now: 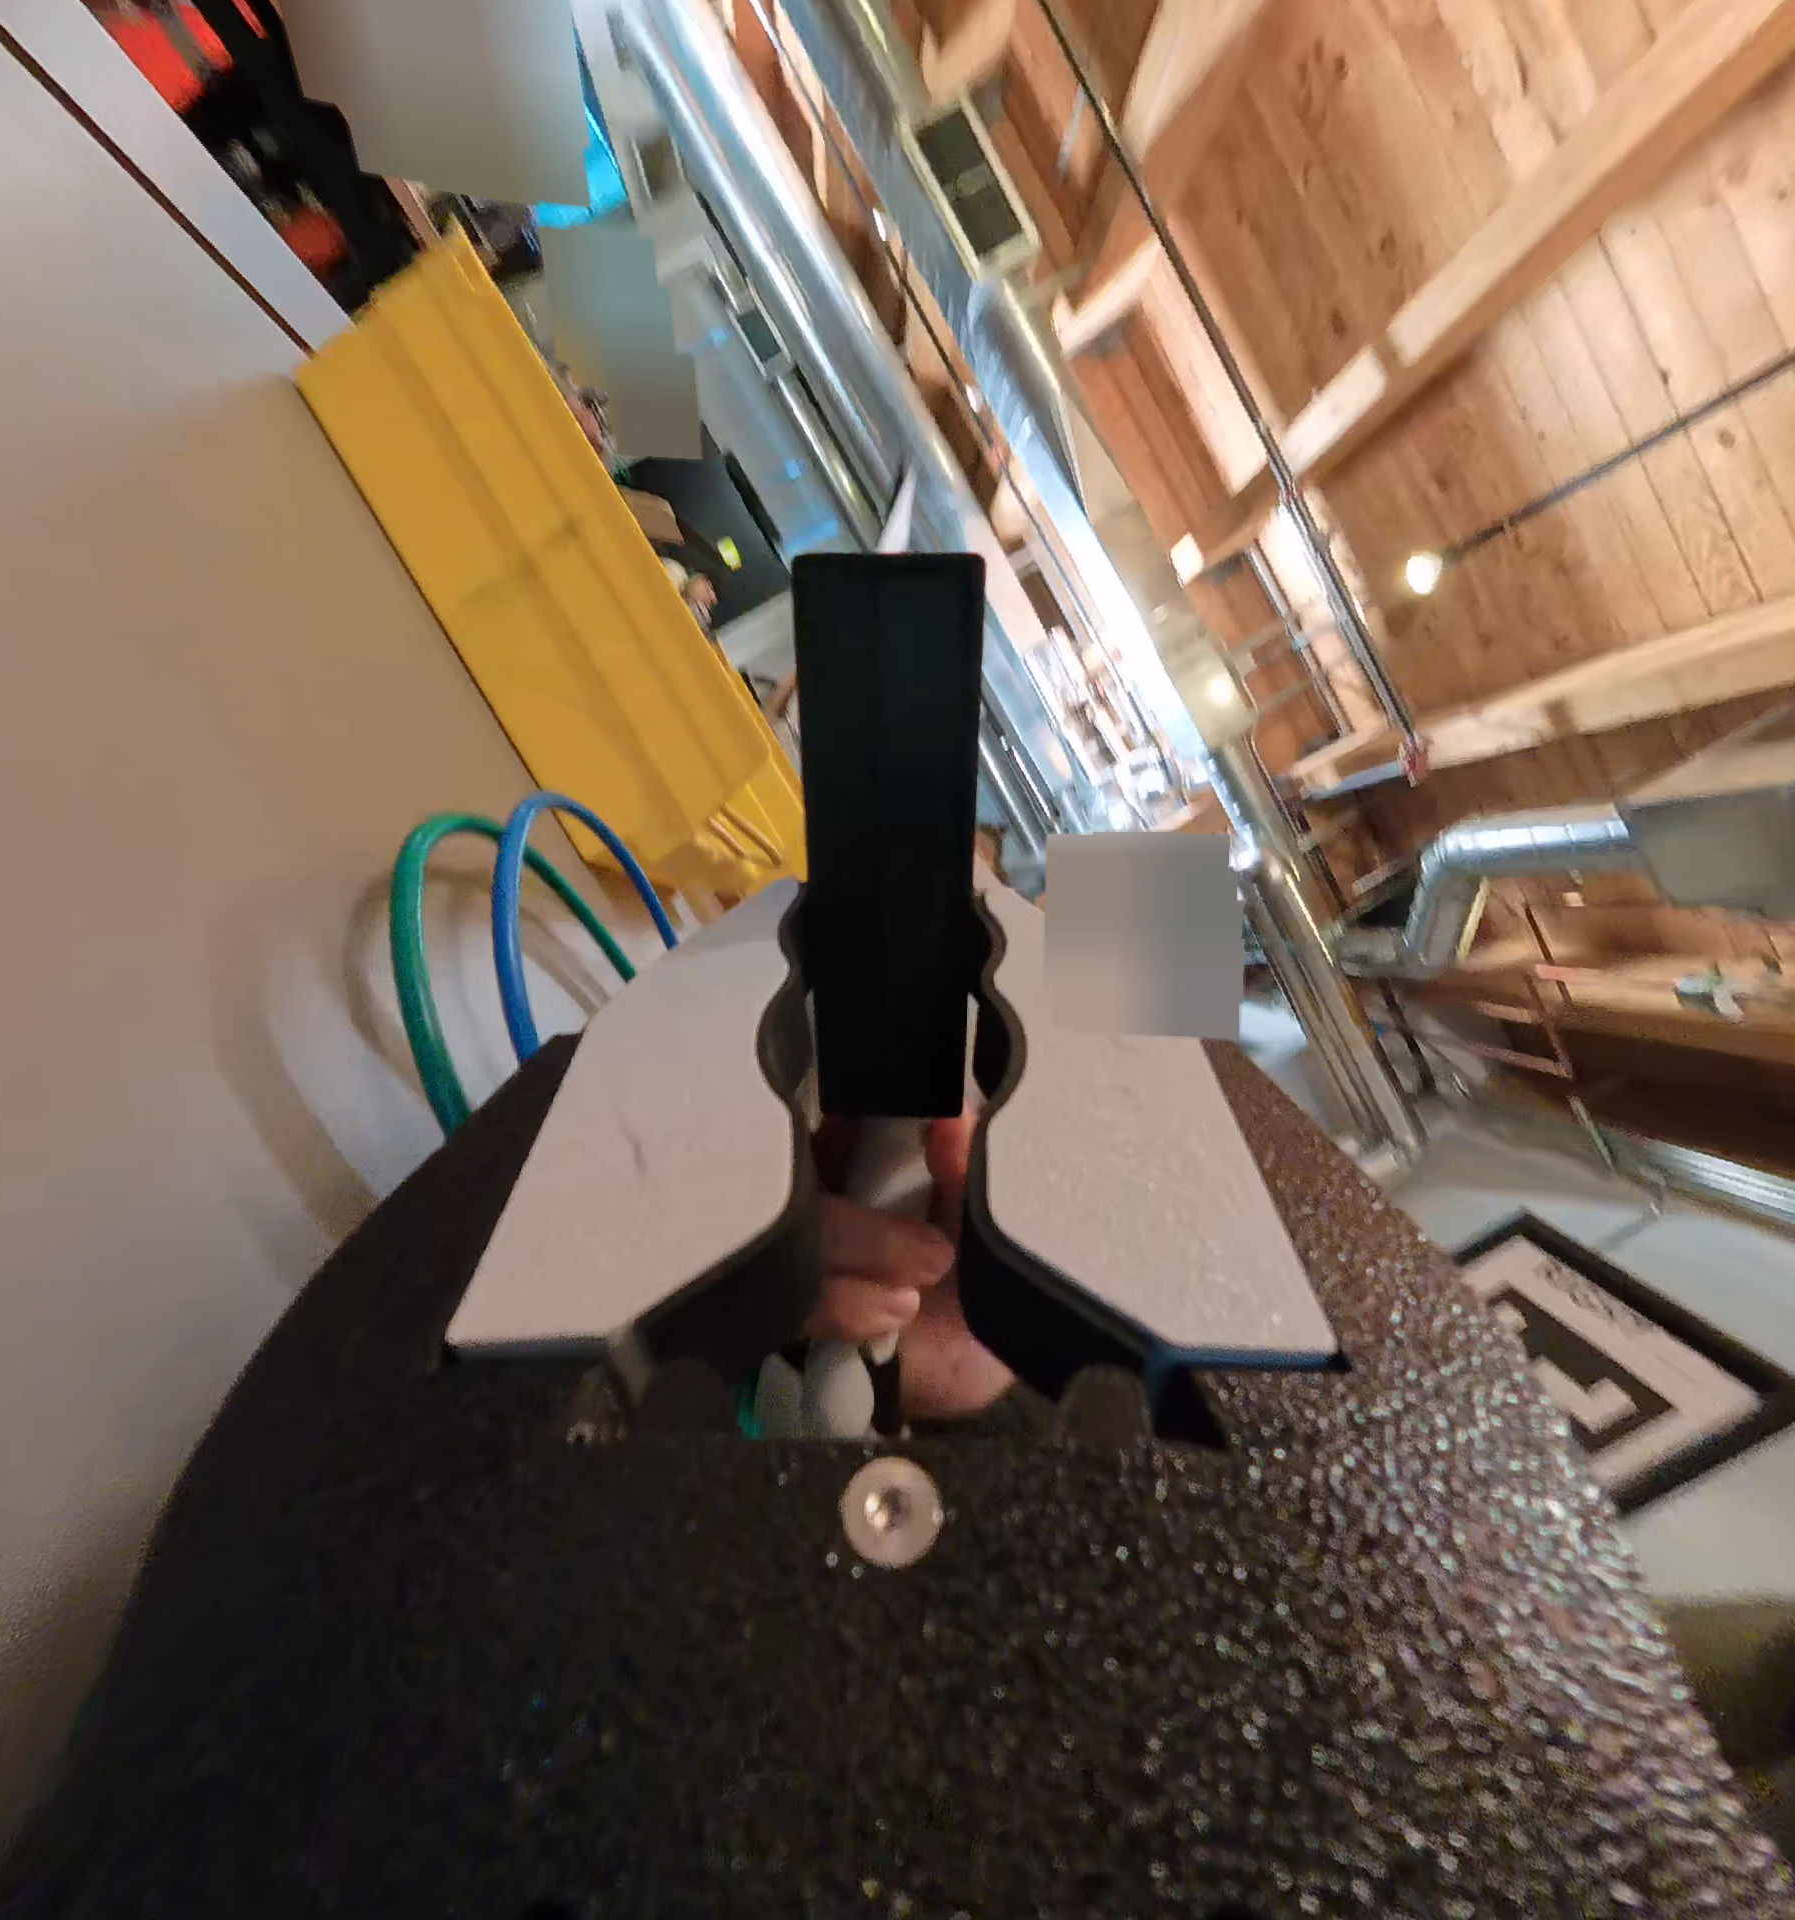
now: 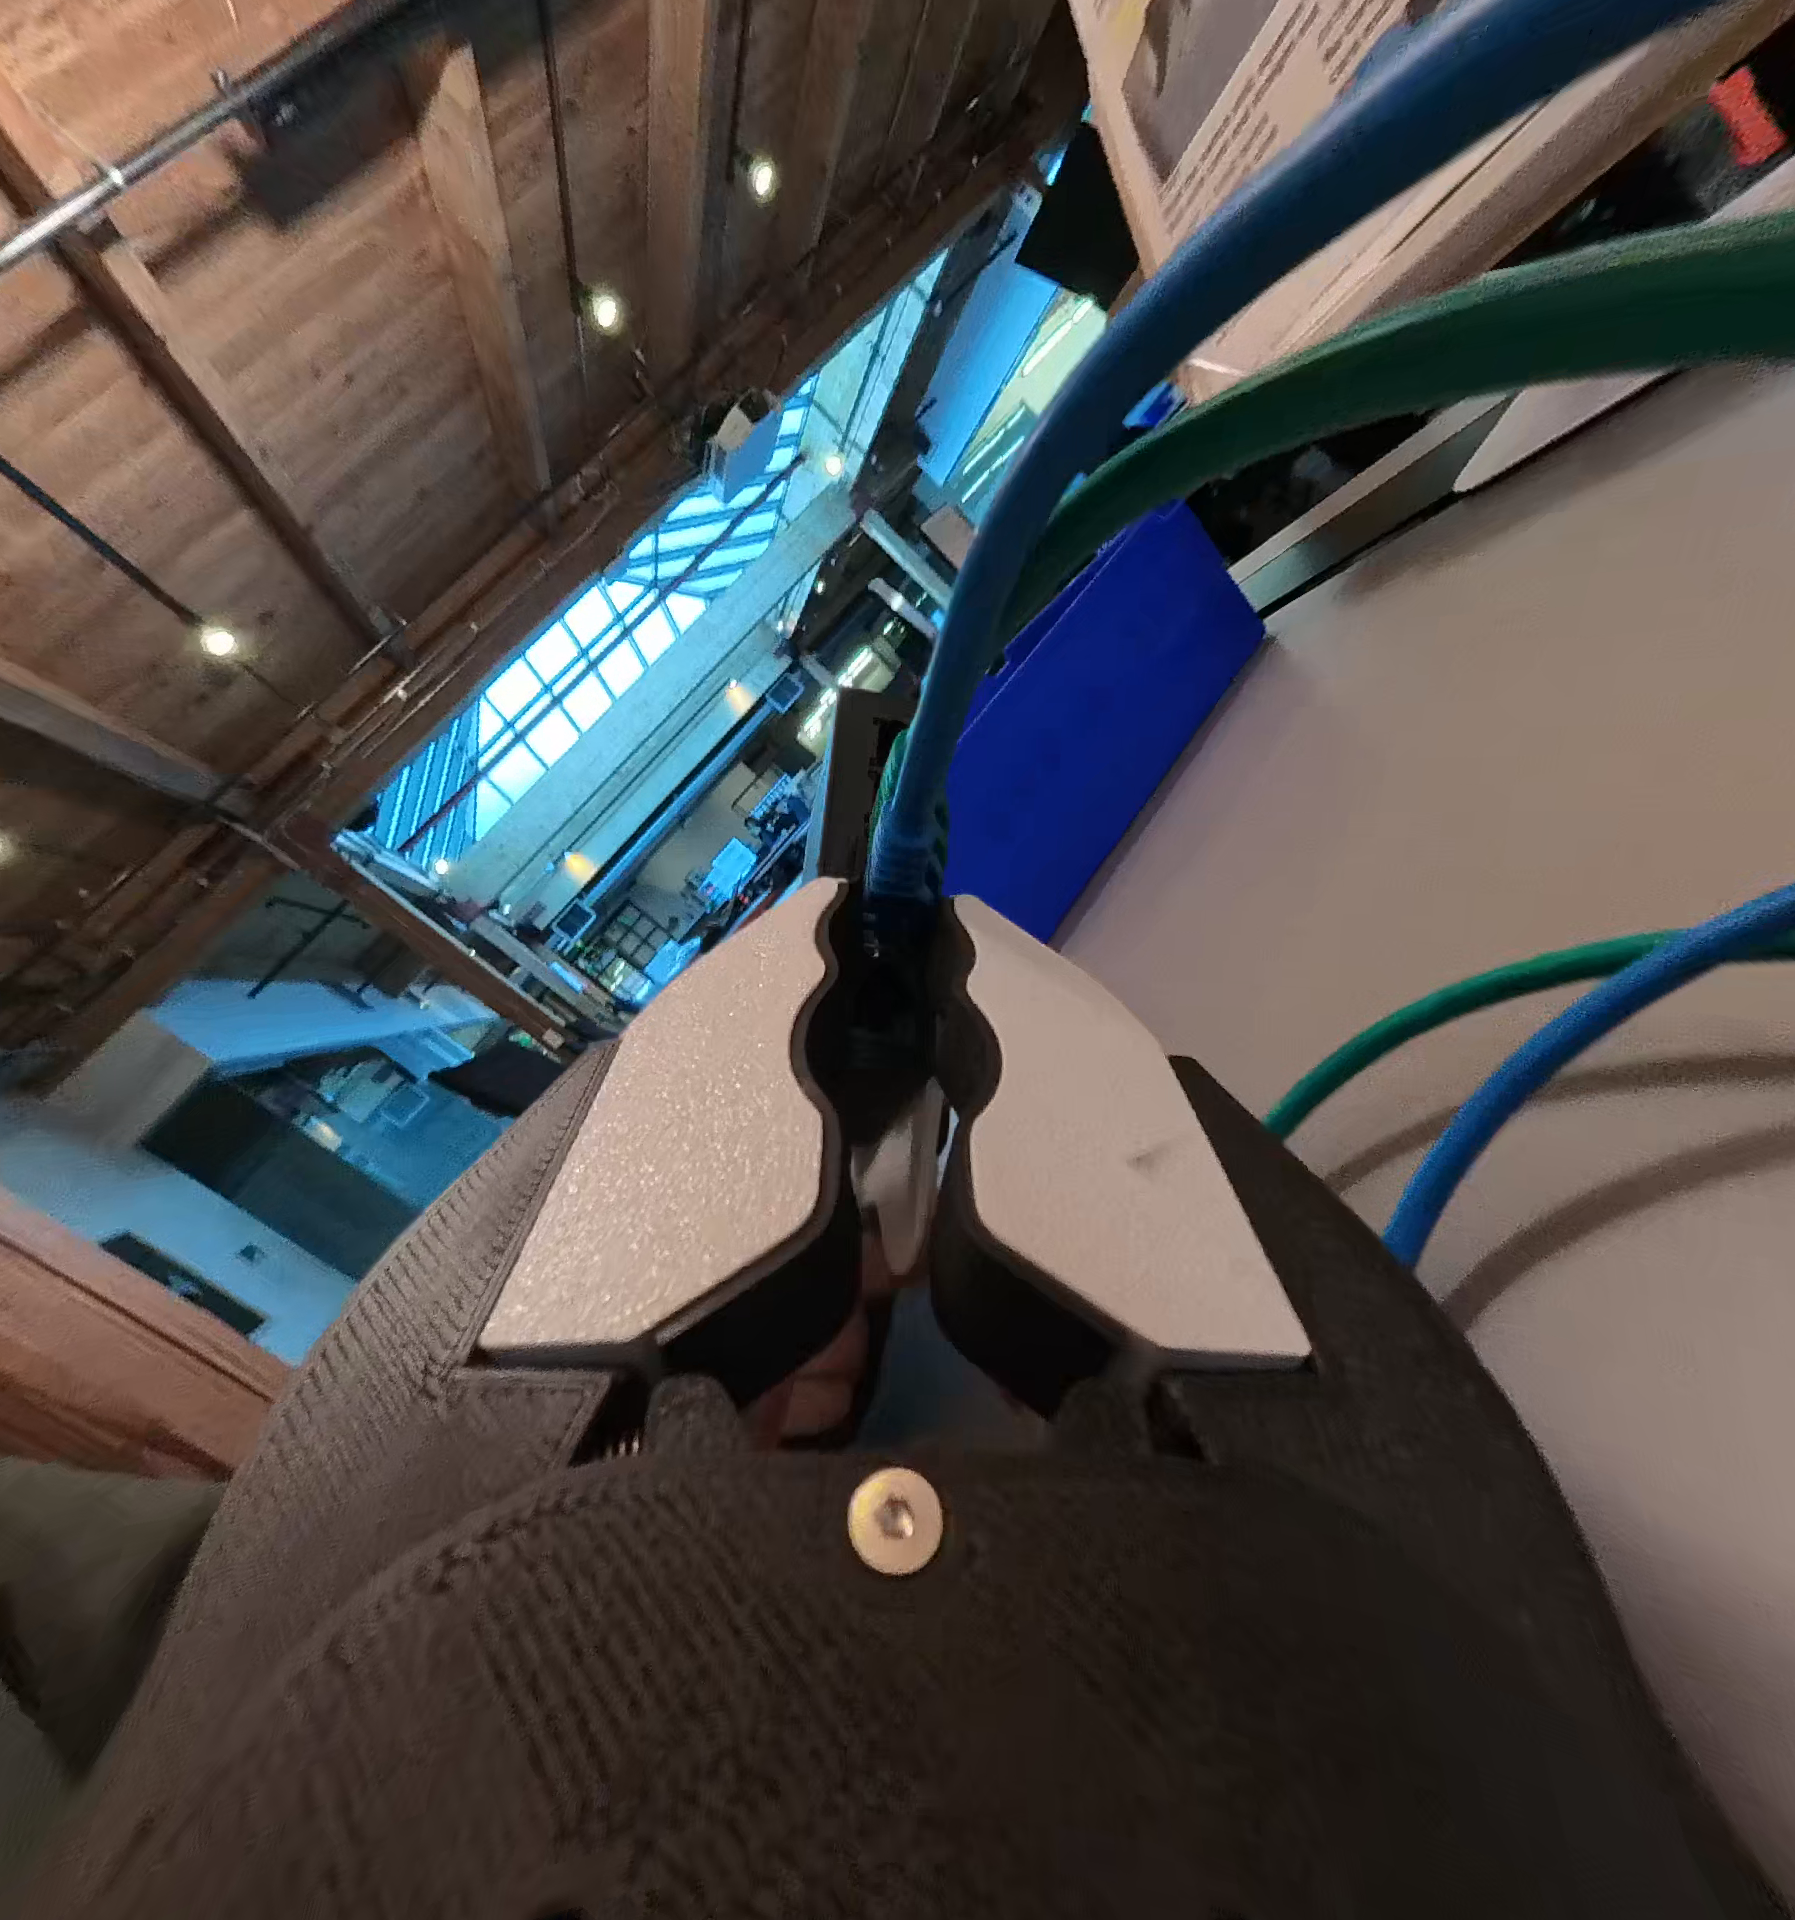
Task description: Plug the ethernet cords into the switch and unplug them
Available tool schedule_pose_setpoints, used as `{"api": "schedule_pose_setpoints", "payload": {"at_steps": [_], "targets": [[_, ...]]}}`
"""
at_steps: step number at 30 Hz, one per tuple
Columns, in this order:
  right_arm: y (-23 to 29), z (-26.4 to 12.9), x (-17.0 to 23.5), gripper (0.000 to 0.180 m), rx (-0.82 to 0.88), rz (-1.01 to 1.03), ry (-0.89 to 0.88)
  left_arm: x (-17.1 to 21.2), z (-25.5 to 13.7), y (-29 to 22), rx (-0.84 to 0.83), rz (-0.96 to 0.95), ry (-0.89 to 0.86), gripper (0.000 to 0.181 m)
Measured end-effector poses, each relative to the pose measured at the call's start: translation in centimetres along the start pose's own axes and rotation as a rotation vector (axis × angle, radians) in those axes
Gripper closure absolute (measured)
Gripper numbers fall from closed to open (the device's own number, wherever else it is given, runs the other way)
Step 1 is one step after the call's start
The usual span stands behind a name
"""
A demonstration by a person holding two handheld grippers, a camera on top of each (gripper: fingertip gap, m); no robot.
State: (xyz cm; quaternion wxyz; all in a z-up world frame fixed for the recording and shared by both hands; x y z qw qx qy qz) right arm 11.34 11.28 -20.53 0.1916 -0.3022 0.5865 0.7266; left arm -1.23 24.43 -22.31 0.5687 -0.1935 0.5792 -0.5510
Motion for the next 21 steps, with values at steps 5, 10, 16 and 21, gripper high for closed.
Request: {"api": "schedule_pose_setpoints", "payload": {"at_steps": [5,10,16,21], "targets": [[0.2,-0.2,-0.4,0.164,-0.020,-0.022,0.075,-0.8,0.0,0.1,-0.002,0.063,0.162,0.152],[0.0,-0.1,0.1,0.164,-0.010,-0.020,0.096,-0.7,-0.1,0.6,0.017,0.016,0.212,0.154],[-0.2,-0.2,0.2,0.164,0.032,-0.051,0.107,-0.1,0.0,1.0,0.012,-0.062,0.141,0.154],[-0.1,-0.4,-0.1,0.164,0.034,-0.060,0.103,0.2,0.4,1.0,0.028,-0.074,0.114,0.154]]}}
Point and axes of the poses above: each gripper's, where its closed fingertips meet, z out along the fingers, x out of its underside, y = z × x across the jaws, the point moved 10 cm from there along -z, back along the fingers, and after that the axes turned 5 degrees about y, right-handed, at the moved point
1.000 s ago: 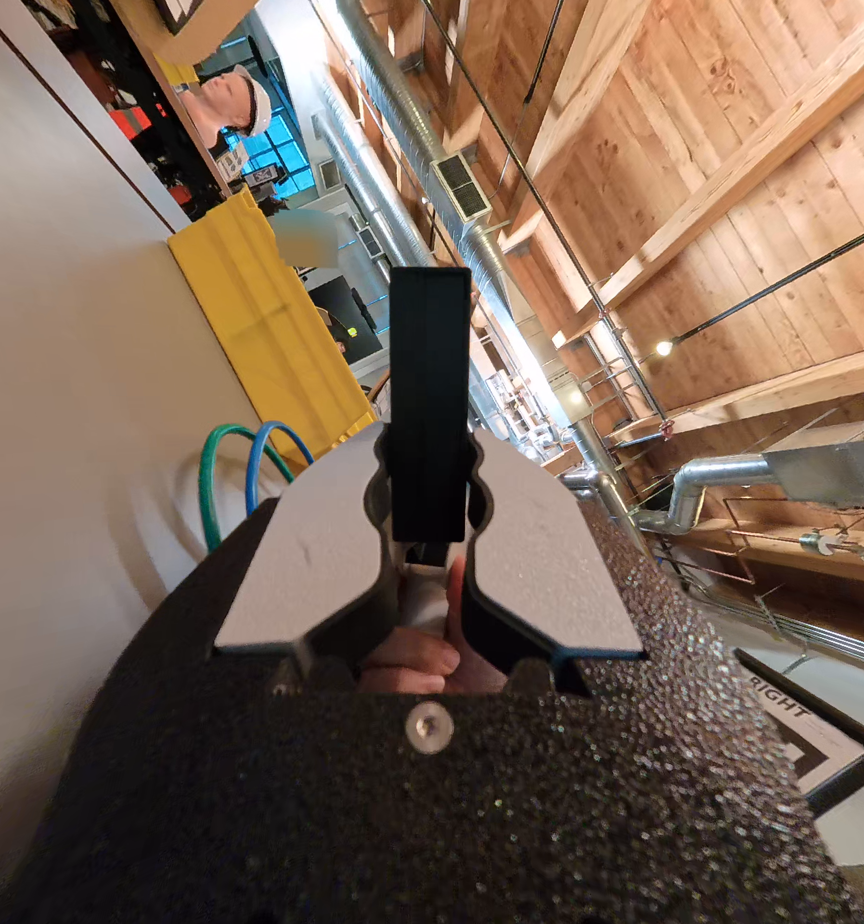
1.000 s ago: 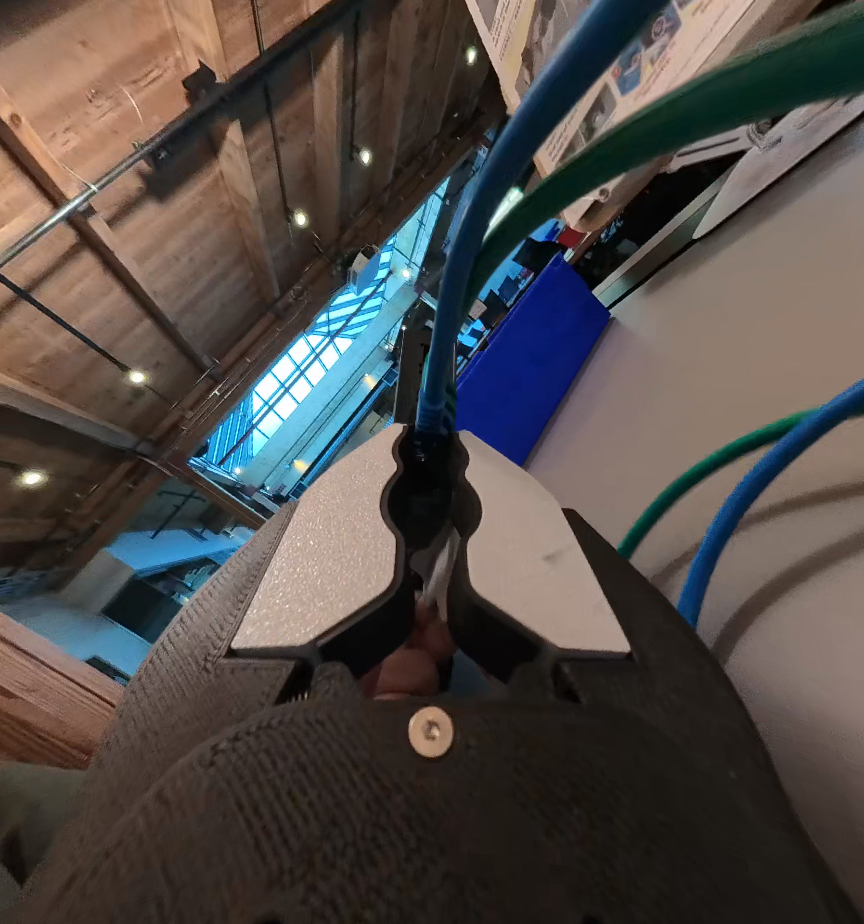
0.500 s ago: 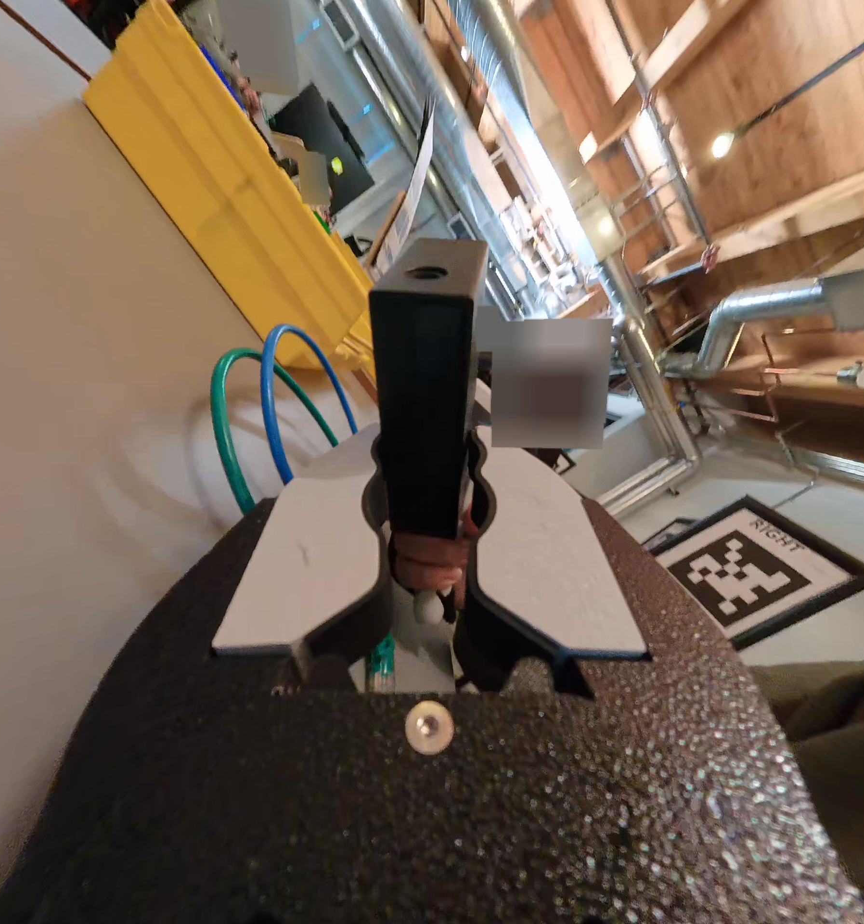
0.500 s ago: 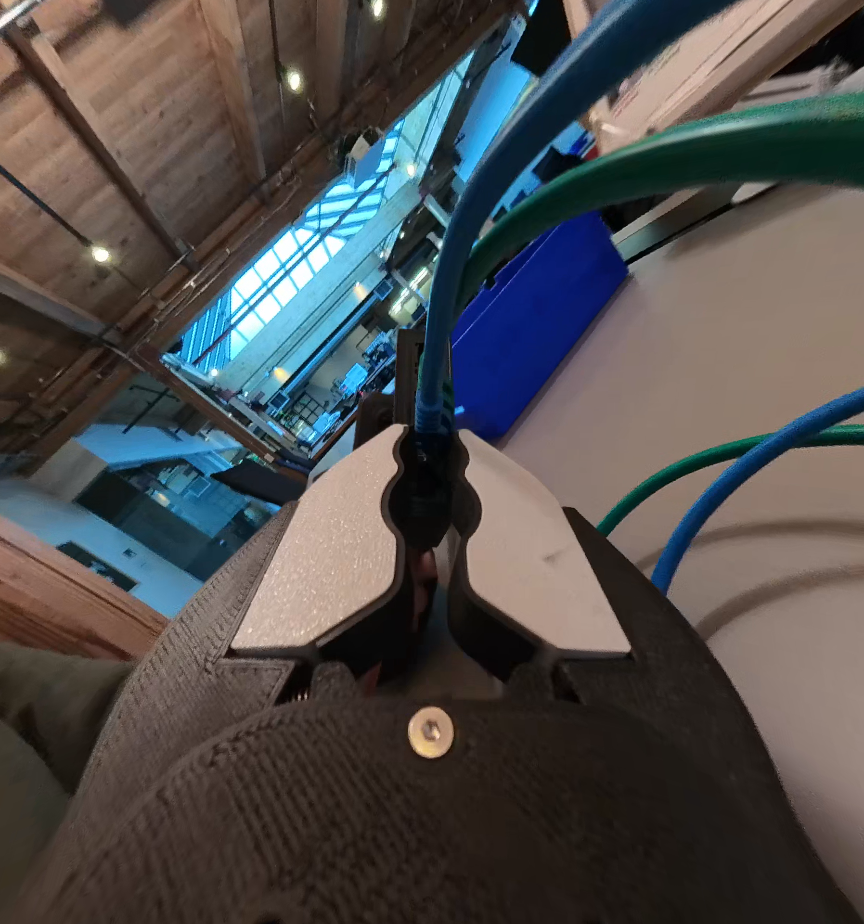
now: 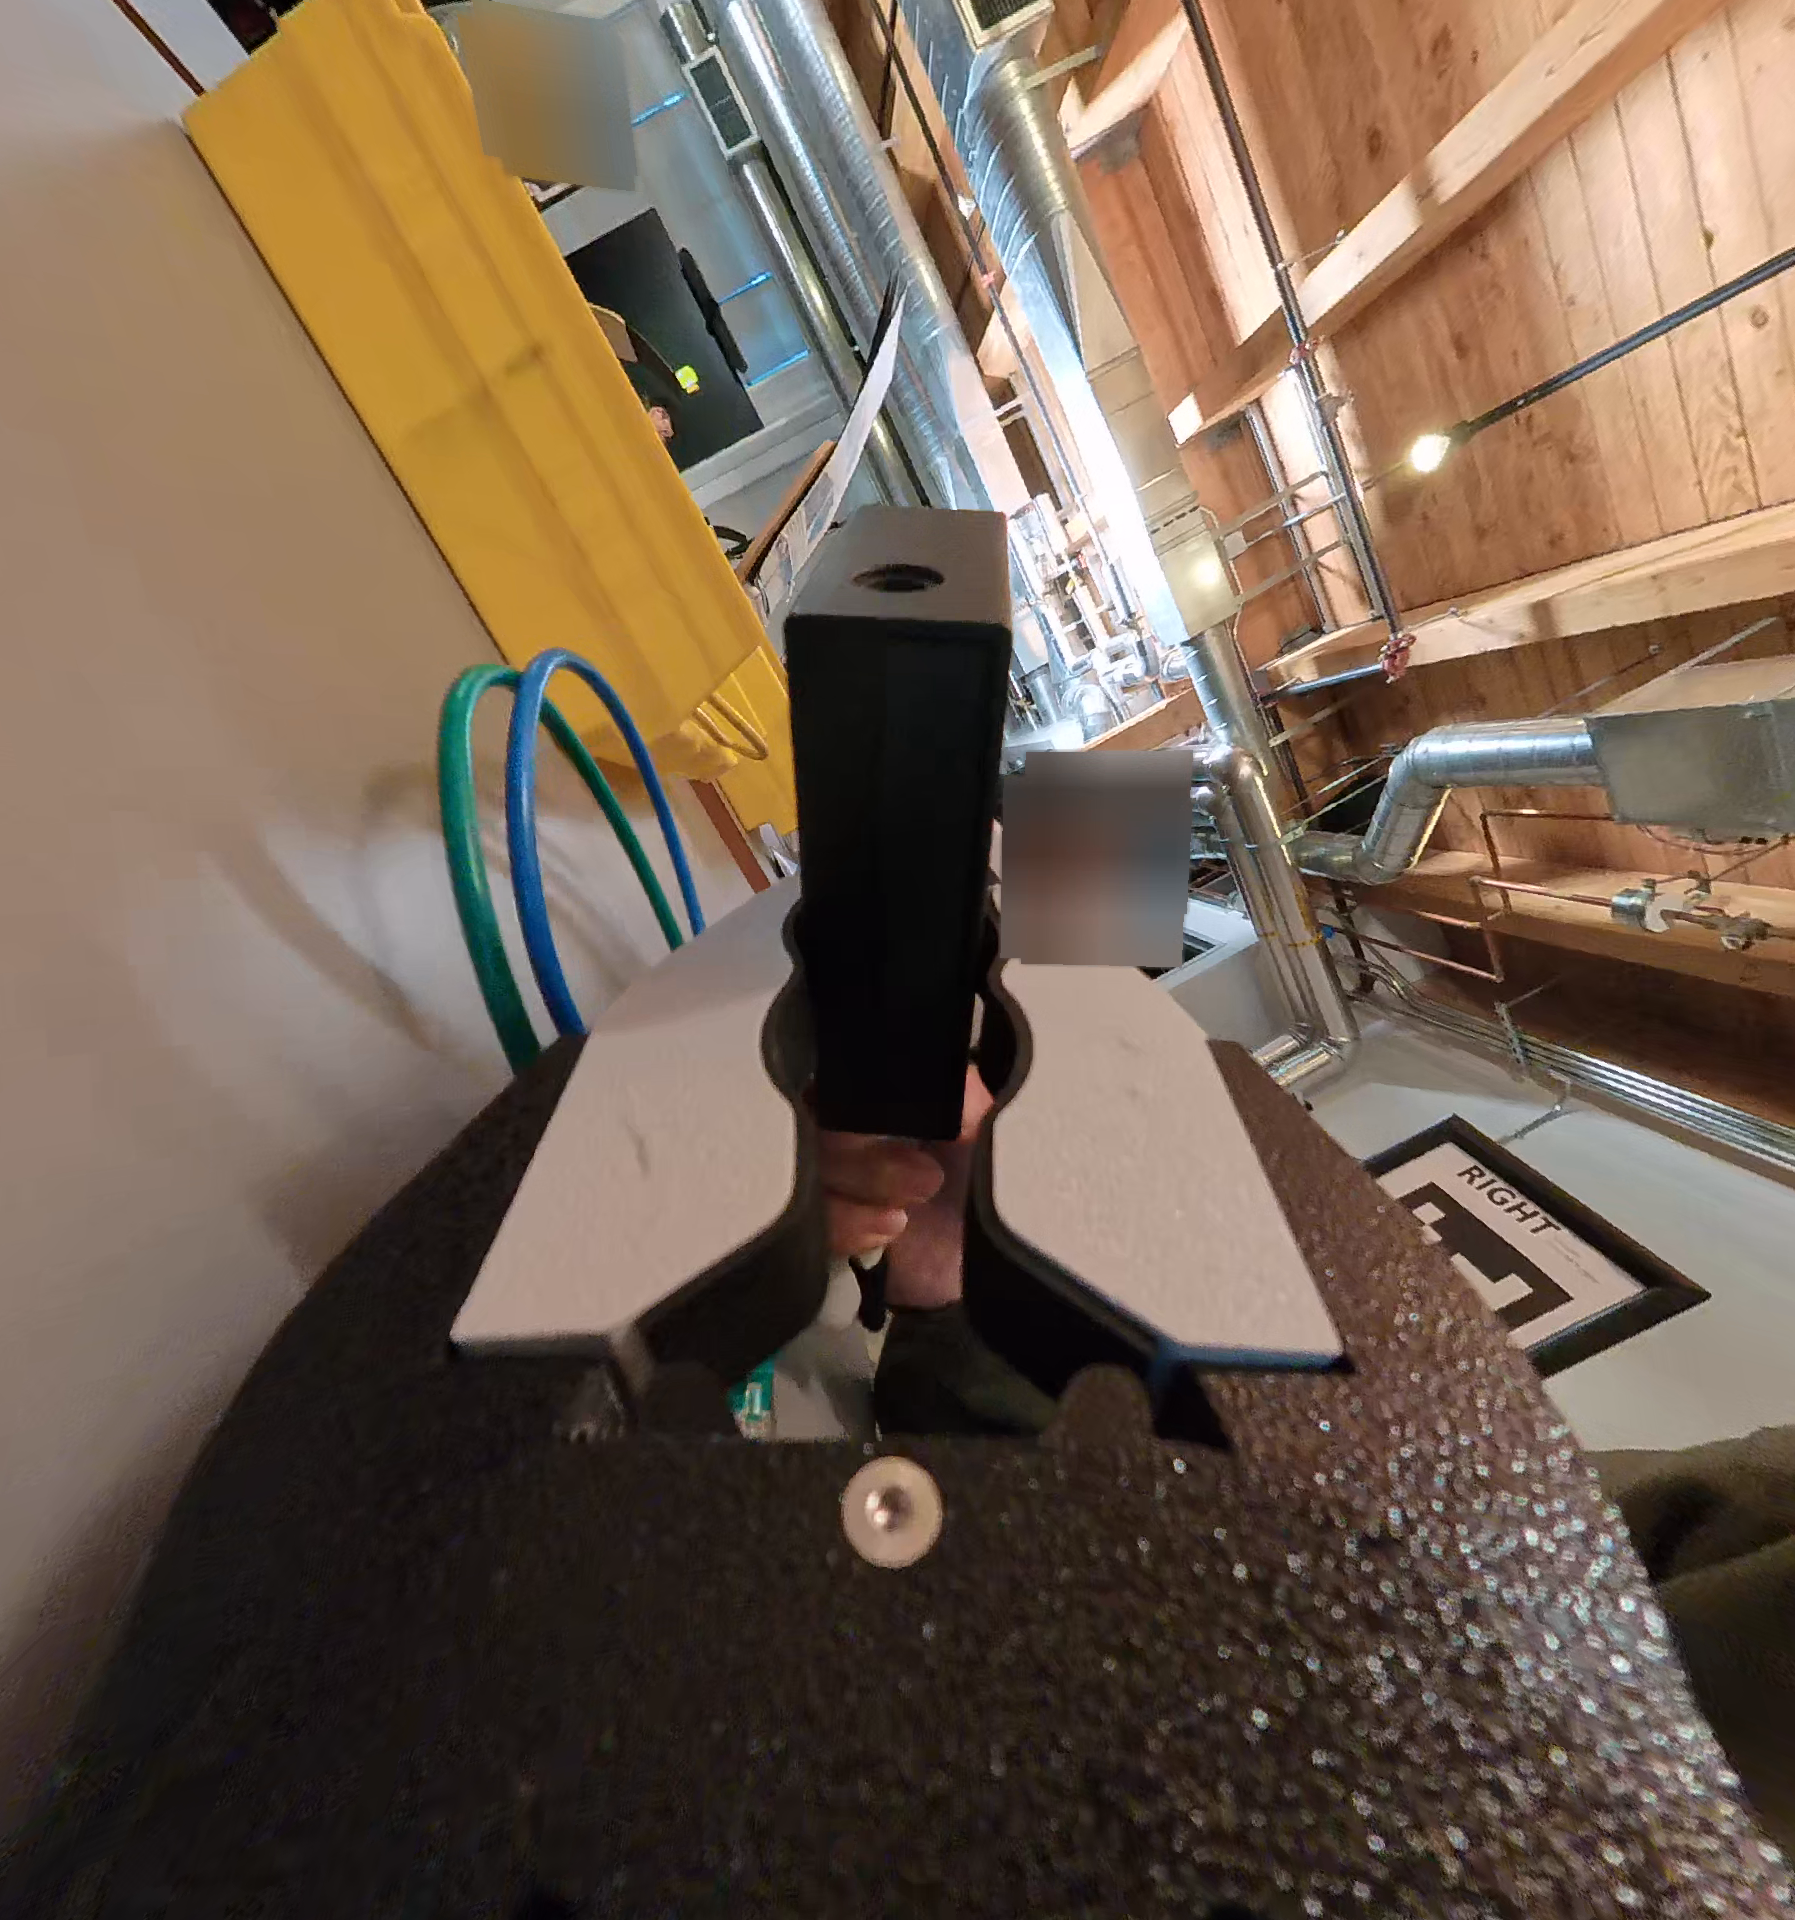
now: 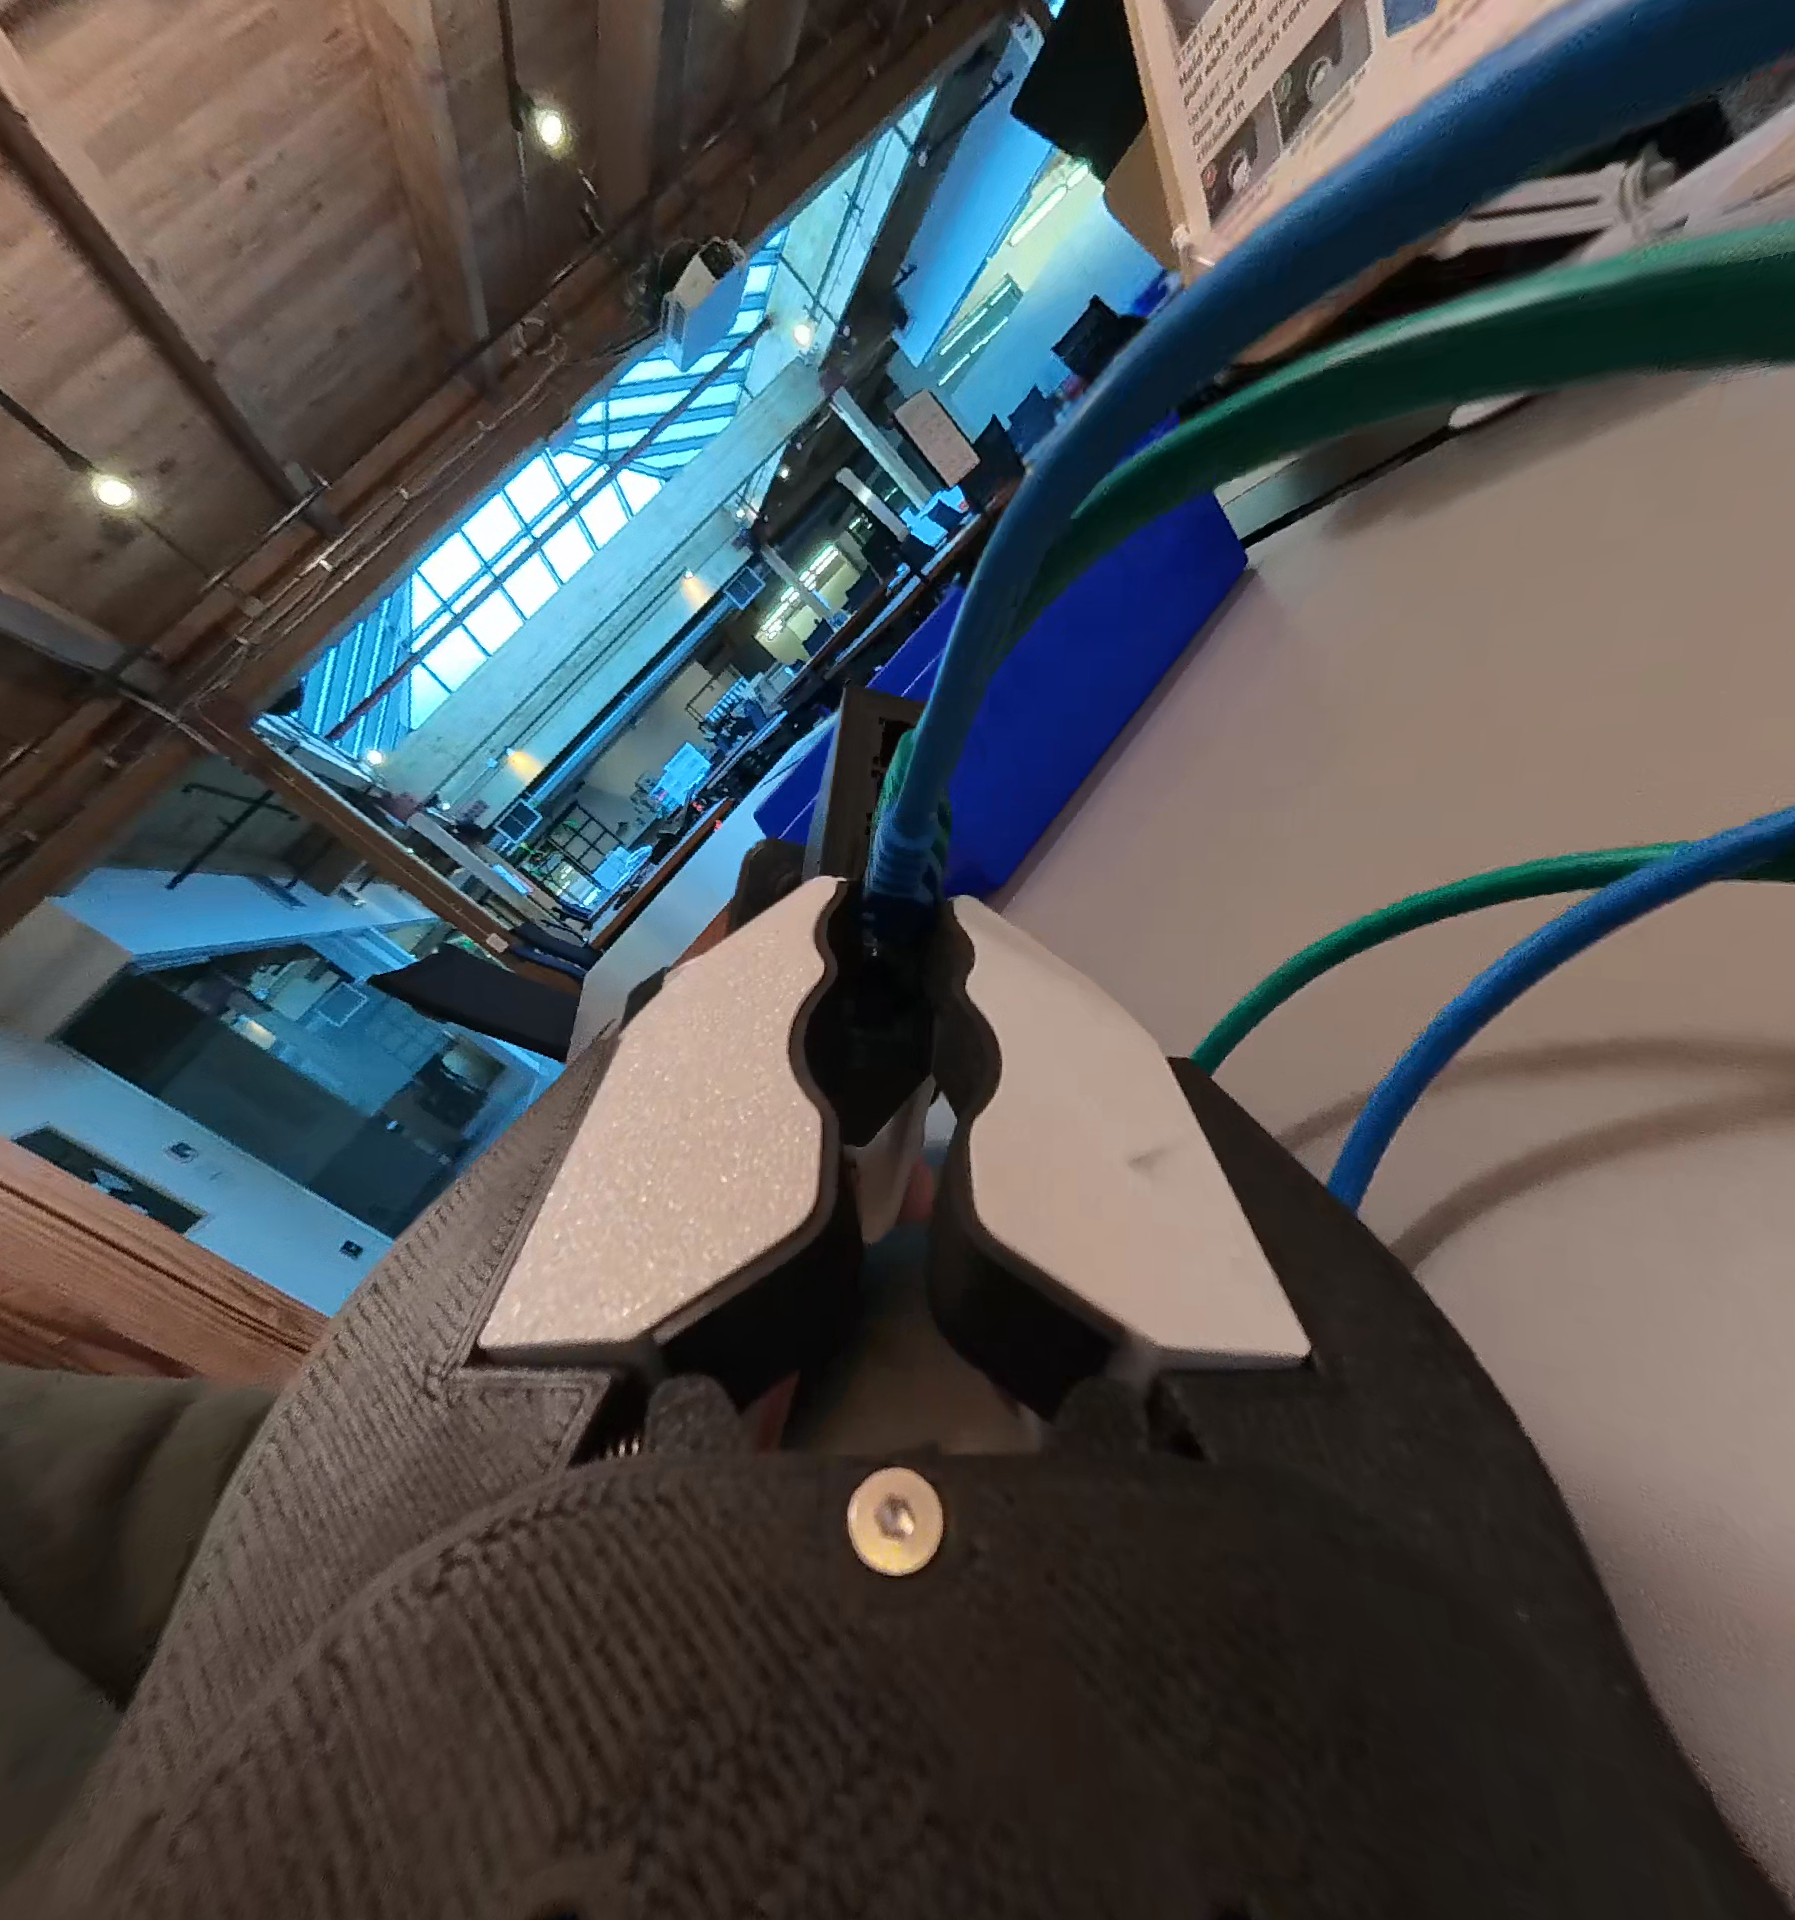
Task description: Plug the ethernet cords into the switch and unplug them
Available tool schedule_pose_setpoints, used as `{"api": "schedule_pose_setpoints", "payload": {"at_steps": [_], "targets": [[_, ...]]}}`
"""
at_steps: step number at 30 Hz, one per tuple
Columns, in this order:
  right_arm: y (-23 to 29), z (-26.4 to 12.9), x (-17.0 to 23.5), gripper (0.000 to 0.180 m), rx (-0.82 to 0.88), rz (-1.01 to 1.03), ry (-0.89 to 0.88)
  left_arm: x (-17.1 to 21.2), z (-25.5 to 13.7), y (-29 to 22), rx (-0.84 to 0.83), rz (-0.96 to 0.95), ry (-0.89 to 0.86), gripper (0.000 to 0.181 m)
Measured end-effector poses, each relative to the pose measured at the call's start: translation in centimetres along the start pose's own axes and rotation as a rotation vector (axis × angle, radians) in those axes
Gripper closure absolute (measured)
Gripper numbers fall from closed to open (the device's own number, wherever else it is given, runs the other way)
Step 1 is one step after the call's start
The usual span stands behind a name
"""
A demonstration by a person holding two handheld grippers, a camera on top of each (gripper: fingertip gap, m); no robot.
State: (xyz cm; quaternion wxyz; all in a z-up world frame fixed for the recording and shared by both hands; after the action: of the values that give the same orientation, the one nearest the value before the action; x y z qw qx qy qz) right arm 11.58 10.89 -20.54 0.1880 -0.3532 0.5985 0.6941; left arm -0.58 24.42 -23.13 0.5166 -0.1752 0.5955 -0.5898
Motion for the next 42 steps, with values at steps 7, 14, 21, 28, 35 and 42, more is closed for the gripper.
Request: {"api": "schedule_pose_setpoints", "payload": {"at_steps": [7,14,21,28,35,42], "targets": [[0.8,0.2,-1.1,0.164,0.064,-0.150,0.104,0.2,0.0,0.2,0.060,-0.059,-0.050,0.154],[0.4,0.4,-0.5,0.164,-0.066,0.020,-0.003,-0.2,-0.1,-0.7,0.021,0.066,-0.073,0.154],[0.8,0.1,-0.9,0.165,-0.081,0.108,0.002,-0.1,0.1,-1.0,0.045,0.111,-0.095,0.154],[1.0,0.1,0.6,0.165,-0.062,0.144,-0.111,-0.1,-0.1,-0.8,0.046,0.077,-0.132,0.154],[1.1,0.2,0.9,0.172,-0.043,0.144,-0.151,-0.1,-0.1,-0.9,0.021,0.109,-0.119,0.154],[1.1,0.7,1.1,0.172,-0.011,0.152,-0.215,0.2,0.1,-0.7,0.012,0.109,-0.109,0.154]]}}
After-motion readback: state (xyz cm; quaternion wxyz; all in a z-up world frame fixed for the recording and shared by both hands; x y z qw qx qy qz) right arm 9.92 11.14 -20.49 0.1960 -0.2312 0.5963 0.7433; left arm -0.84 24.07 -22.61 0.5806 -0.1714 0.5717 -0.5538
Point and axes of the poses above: each gripper's, where its closed fingertips meet, z out along the fingers, x out of its underside, y = z × x across the jaws, the point moved 10 cm from there along -z, back along the fingers, and after that the axes turned 5 degrees about y, right-handed, at the moved point
